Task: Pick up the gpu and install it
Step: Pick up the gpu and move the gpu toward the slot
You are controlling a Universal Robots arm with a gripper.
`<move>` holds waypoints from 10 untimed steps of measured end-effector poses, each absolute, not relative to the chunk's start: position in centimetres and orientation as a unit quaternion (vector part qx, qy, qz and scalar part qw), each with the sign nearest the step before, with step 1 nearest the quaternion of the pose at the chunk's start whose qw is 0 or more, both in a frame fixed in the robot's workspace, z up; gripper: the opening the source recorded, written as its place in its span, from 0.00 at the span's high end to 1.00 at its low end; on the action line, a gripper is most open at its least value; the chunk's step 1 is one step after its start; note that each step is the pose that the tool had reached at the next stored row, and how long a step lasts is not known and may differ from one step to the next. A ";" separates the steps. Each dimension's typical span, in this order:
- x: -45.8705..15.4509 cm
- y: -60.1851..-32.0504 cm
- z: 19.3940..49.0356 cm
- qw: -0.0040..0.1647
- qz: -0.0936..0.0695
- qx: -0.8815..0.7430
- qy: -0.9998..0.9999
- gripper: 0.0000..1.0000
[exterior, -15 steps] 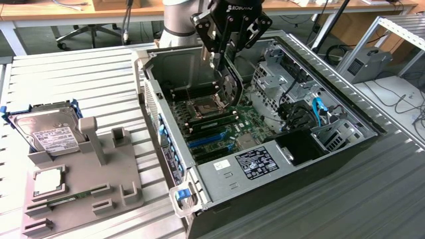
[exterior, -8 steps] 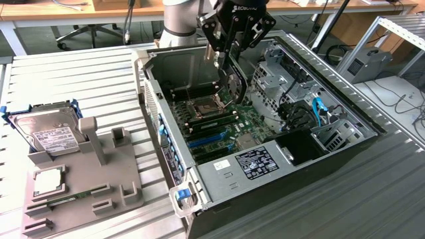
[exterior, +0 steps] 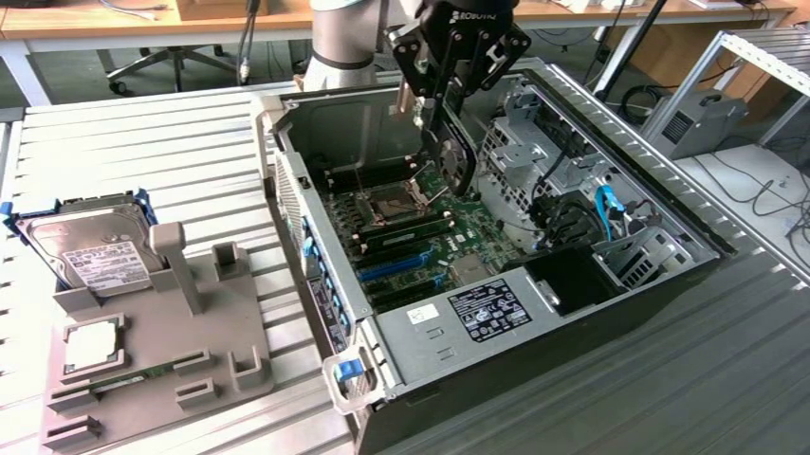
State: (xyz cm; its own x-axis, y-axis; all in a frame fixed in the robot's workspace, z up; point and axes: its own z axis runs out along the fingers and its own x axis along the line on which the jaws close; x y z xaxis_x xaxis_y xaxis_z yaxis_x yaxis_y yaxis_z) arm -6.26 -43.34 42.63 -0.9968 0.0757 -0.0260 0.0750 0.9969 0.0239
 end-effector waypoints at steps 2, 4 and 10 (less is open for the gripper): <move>-6.0 -43.3 42.6 0.013 0.011 0.038 0.999 0.74; -5.8 -43.2 42.5 0.013 0.011 0.038 0.999 0.74; -4.9 -42.9 42.4 0.013 0.011 0.038 0.999 0.74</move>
State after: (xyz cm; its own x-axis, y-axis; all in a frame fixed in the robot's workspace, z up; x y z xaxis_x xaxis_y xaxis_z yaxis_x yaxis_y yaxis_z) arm -4.93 -42.89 42.40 -0.9968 0.0756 -0.0261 0.0750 0.9969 0.0231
